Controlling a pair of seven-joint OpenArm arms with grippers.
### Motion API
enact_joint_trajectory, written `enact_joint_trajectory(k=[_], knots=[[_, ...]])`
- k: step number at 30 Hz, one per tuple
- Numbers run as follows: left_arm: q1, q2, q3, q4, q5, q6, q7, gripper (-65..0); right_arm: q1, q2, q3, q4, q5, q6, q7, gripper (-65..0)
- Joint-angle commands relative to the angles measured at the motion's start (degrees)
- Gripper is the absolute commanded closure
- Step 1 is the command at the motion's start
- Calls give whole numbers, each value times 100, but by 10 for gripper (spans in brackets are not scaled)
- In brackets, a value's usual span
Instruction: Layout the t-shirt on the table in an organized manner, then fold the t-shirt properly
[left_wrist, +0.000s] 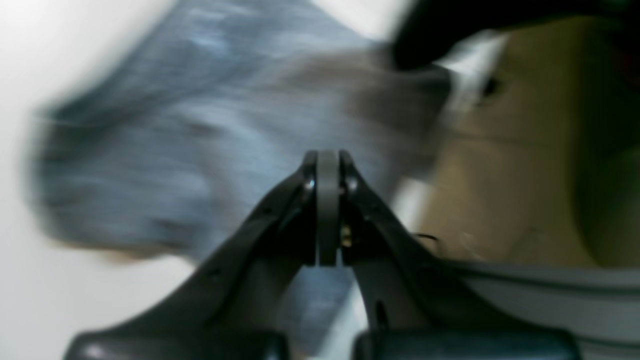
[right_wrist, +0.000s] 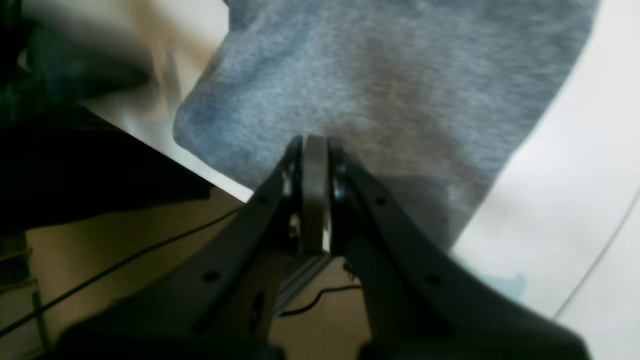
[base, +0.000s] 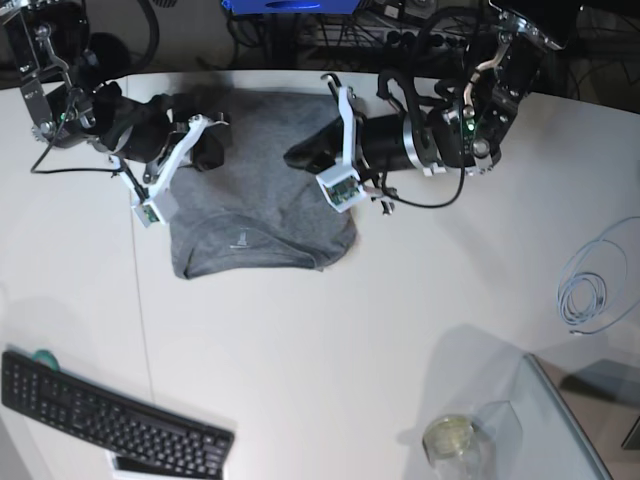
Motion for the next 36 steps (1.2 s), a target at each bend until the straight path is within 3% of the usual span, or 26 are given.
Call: enact_joint_trajectory(k=[1, 7, 11, 15, 20, 28, 31, 36], knots=[[-25, -14, -33, -28, 34, -7, -186, 0, 20, 72, 25, -3, 28, 23, 75, -8], [362, 267, 55, -687, 1326, 2, -213, 0, 20, 55, -72, -583, 28, 40, 101, -8], [608, 391, 55, -757, 1810, -7, -221, 0, 29, 37, -177, -1251, 28, 410, 294, -8], [661, 399, 64, -845, 1836, -7, -213, 0, 29, 19, -212, -1858, 28, 506, 690, -8], [670, 382, 64, -1047, 1845, -7, -213, 0, 3, 37, -212, -1805, 20, 506, 699, -8], [1065, 320, -341, 605, 1827, -7, -177, 0, -182, 266, -160, -521, 28, 471, 593, -8], [978, 566, -279, 632, 1863, -7, -204, 0, -208, 266, -160, -407, 28, 471, 514, -8], [468, 997, -235, -388, 1854, -16, -230, 0, -94, 239, -160, -460, 28, 471, 514, -8]])
